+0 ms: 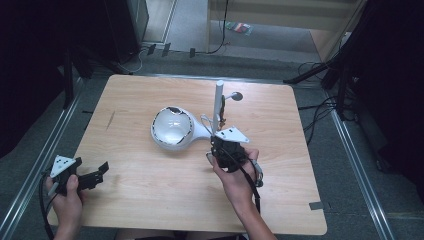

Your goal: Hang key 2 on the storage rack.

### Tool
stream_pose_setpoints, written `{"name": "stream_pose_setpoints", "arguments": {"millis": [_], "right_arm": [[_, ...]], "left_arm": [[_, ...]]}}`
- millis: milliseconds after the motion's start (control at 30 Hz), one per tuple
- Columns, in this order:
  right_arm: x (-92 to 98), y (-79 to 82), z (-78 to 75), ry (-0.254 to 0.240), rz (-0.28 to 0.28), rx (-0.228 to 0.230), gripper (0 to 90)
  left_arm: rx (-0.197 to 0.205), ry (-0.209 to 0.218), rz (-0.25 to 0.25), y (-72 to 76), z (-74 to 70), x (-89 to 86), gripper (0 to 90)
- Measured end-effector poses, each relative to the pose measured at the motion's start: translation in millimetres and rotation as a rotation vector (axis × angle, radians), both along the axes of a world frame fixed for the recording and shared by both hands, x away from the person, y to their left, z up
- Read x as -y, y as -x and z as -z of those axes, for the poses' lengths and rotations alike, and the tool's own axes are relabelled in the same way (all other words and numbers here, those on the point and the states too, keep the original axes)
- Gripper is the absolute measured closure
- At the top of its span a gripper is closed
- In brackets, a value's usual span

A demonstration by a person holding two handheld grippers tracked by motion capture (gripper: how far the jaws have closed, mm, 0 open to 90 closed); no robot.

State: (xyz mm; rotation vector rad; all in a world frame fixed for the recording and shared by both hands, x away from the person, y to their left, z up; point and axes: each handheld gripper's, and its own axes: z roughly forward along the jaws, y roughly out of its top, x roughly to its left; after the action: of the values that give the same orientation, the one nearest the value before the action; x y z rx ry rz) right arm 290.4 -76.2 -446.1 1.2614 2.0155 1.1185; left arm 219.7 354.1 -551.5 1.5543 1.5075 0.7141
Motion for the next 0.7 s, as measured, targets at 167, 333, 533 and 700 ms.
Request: {"name": "stream_pose_setpoints", "arguments": {"millis": [167,333,533,700], "right_arm": [[2.8,3.3,-3.5,-0.029,0.009,0.048,83.6],[5.8,7.0,-7.8,-0.057,0.003,0.098,83.6],[7.9,14.2,-13.2,-0.080,0.012,0.171,83.6],[11.1,16.6,-15.4,-0.088,0.027,0.190,83.7]], "left_arm": [[0.000,-0.001,0.000,0.0,0.0,0.0,0.4],[0.001,-0.002,0.002,0.0,0.0,-0.2,0.4],[0.000,0.004,-0.002,0.1,0.0,-0.3,0.4],[0.001,0.005,-0.003,0.1,0.0,-0.3,0.4]]}}
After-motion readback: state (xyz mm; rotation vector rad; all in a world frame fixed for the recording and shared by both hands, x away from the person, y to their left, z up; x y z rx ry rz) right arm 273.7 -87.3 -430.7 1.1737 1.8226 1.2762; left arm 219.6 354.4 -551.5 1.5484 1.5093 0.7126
